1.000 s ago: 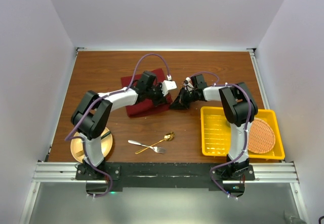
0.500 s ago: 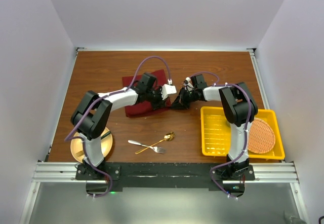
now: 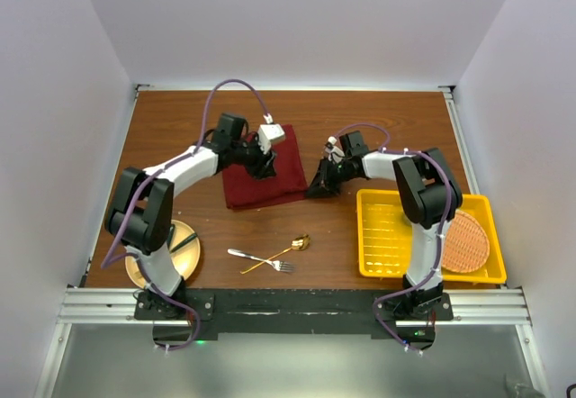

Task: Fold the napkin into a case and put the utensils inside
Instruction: Smooth out the lower triangle-folded napkin at the center of the board, then pick up the lower triangle-folded napkin from the center of the board.

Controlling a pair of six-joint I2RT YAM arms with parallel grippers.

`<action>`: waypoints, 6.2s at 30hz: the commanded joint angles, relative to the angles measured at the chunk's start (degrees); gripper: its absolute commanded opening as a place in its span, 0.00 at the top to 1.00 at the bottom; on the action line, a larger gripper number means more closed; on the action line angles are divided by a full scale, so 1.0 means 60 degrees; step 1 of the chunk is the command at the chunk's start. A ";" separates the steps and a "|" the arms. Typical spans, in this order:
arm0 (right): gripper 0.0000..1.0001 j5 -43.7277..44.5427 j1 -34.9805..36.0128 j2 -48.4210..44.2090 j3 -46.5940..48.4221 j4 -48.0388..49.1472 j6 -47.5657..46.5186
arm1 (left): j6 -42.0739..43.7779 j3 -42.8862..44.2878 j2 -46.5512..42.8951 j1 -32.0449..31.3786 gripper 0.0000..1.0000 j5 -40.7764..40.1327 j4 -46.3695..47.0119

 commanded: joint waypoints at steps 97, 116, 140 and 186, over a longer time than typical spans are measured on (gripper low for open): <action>0.63 -0.2059 -0.0413 0.3859 0.5236 0.1380 -0.0076 | -0.3115 0.0974 0.3189 0.2885 0.63 0.2789 -0.1784; 0.69 -0.3026 -0.0545 0.2378 0.4956 0.2016 0.1046 | -0.3605 0.1060 0.1783 0.2886 0.66 0.4061 -0.0648; 0.58 -0.3274 -0.0691 0.4152 0.6990 0.1366 0.0537 | -0.7040 0.1177 0.3734 0.3618 0.52 0.4309 0.2841; 1.00 -0.1268 -0.0750 0.5542 1.0081 -0.3222 -0.3360 | -0.3611 0.4502 0.4625 0.4248 0.83 0.1966 -0.1524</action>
